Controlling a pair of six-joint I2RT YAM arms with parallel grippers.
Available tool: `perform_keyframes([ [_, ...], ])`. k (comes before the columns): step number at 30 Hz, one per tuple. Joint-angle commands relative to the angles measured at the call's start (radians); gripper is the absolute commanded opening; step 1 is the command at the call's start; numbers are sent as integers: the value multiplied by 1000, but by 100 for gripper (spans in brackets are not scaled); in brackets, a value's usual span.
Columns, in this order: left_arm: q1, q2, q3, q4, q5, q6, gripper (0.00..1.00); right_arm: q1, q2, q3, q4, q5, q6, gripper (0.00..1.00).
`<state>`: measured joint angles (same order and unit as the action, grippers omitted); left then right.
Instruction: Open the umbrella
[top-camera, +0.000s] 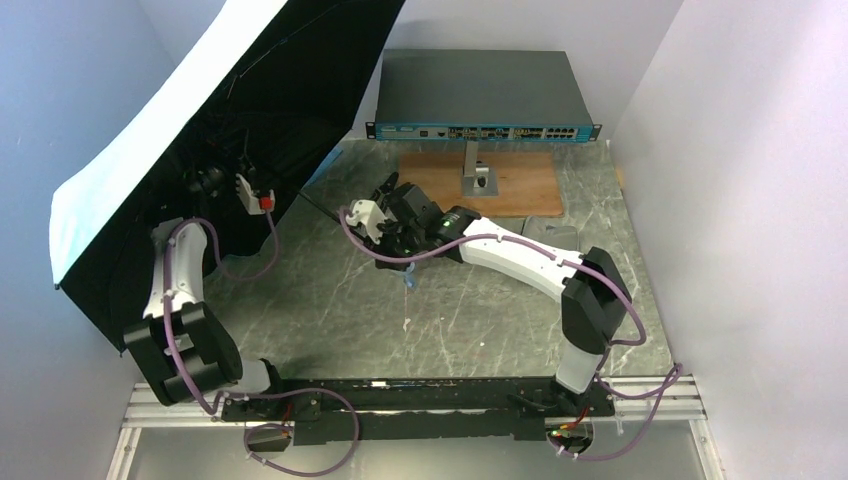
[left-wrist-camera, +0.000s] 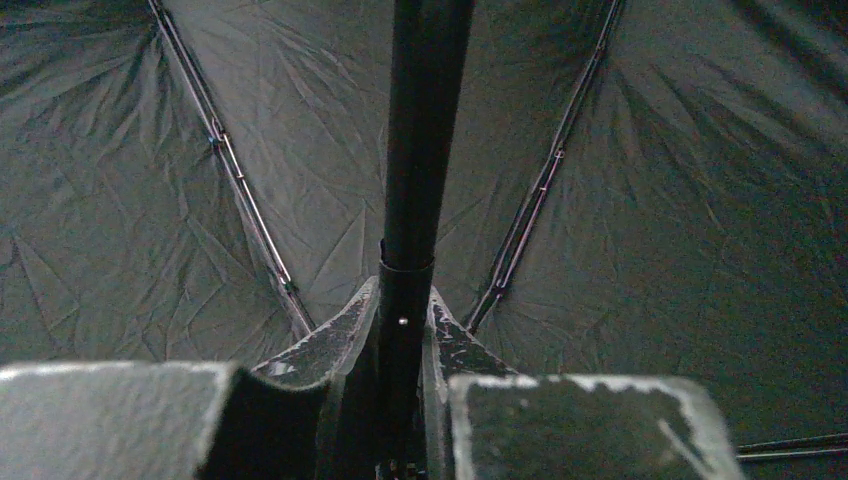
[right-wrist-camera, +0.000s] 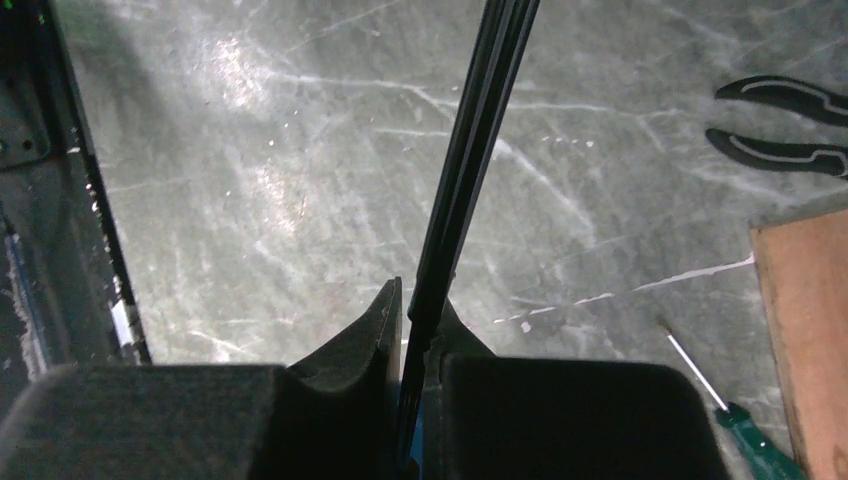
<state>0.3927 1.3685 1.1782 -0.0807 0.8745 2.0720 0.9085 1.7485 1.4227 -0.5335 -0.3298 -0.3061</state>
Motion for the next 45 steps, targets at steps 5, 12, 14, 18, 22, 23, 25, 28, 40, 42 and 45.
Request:
perform_keyframes([
  [5, 235, 108, 311, 605, -828, 80, 21, 87, -10, -303, -965, -178, -377, 0],
  [12, 226, 68, 280, 652, -769, 56, 23, 141, 37, -321, -969, -180, -374, 0],
  [14, 217, 39, 250, 660, -748, 44, 24, 147, 54, -328, -969, -178, -376, 0],
  [18, 186, -22, 193, 671, -708, 11, 21, 147, 77, -310, -967, -178, -377, 0],
  [22, 158, -146, 95, 592, -588, -33, 0, 140, 59, -178, -955, -225, -377, 0],
  [23, 152, -195, 64, 563, -550, -46, 0, 135, 48, -142, -940, -231, -369, 0],
  [25, 143, -270, 5, 483, -461, -60, 0, 122, 33, -56, -917, -253, -356, 12],
  [28, 126, -354, -87, 402, -359, -46, 0, 109, 42, 80, -888, -272, -324, 28],
  [40, 49, -485, -174, 277, -212, -18, 0, 98, 101, 339, -814, -421, -224, 48],
  [42, 44, -499, -190, 284, -188, -21, 0, 77, 130, 372, -849, -490, -250, 51],
  [45, 33, -509, -206, 284, -176, -25, 0, 25, 192, 444, -928, -625, -285, 56],
])
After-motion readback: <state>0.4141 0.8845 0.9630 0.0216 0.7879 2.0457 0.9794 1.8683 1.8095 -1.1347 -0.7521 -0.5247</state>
